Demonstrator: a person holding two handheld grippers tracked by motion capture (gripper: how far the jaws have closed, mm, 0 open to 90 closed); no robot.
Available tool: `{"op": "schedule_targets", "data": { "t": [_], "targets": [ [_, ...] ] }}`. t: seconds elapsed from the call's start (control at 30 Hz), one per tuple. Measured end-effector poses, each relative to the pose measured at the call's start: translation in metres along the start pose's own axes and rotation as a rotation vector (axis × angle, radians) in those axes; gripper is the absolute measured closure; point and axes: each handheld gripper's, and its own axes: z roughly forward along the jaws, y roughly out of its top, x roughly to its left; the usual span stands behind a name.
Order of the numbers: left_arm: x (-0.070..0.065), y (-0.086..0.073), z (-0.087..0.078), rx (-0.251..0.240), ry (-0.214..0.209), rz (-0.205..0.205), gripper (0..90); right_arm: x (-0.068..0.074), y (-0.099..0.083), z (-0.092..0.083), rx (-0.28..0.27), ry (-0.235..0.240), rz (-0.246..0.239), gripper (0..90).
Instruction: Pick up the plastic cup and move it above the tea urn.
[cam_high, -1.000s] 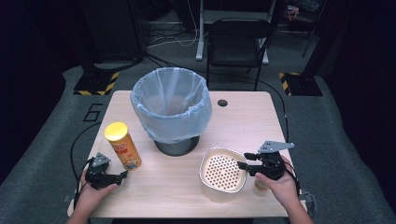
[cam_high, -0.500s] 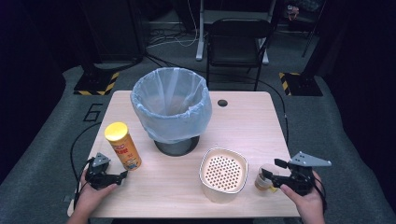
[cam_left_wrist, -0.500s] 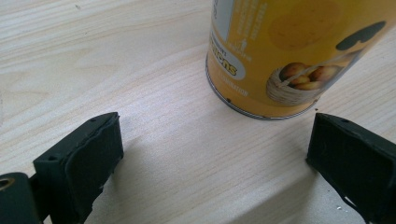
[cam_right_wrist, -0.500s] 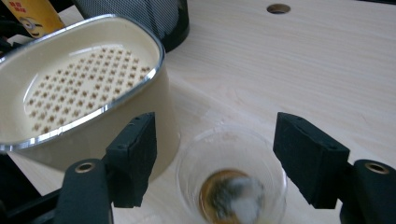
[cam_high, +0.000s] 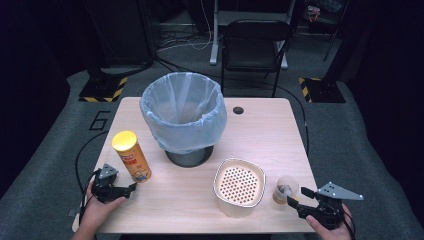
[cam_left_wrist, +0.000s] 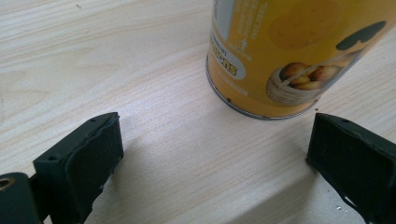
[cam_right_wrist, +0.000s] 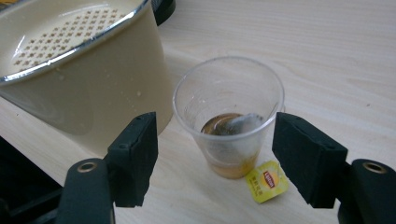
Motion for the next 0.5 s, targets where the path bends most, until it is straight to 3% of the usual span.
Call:
{"op": "schedule_targets", "data": {
  "t": [0.13, 0.2, 0.4, 0.5],
  "targets": [
    [0.000, 0.000, 0.000, 0.000, 0.000, 0.000, 3.2, 0.002, -0.004, 0.004, 0.015, 0.001, 0.016, 32.4],
    [0.000, 0.000, 0.000, 0.000, 0.000, 0.000, 3.2, 0.001, -0.004, 0.010, 0.023, -0.021, 0.014, 31.0],
    [0.000, 0.000, 0.000, 0.000, 0.000, 0.000, 3.2, 0.000, 0.000, 0.020, 0.025, -0.003, 0.013, 26.8],
    [0.000, 0.000, 0.000, 0.000, 0.000, 0.000, 3.2, -0.003, 0.008, 0.030, 0.026, 0.034, 0.010, 18.8]
  ]
}}
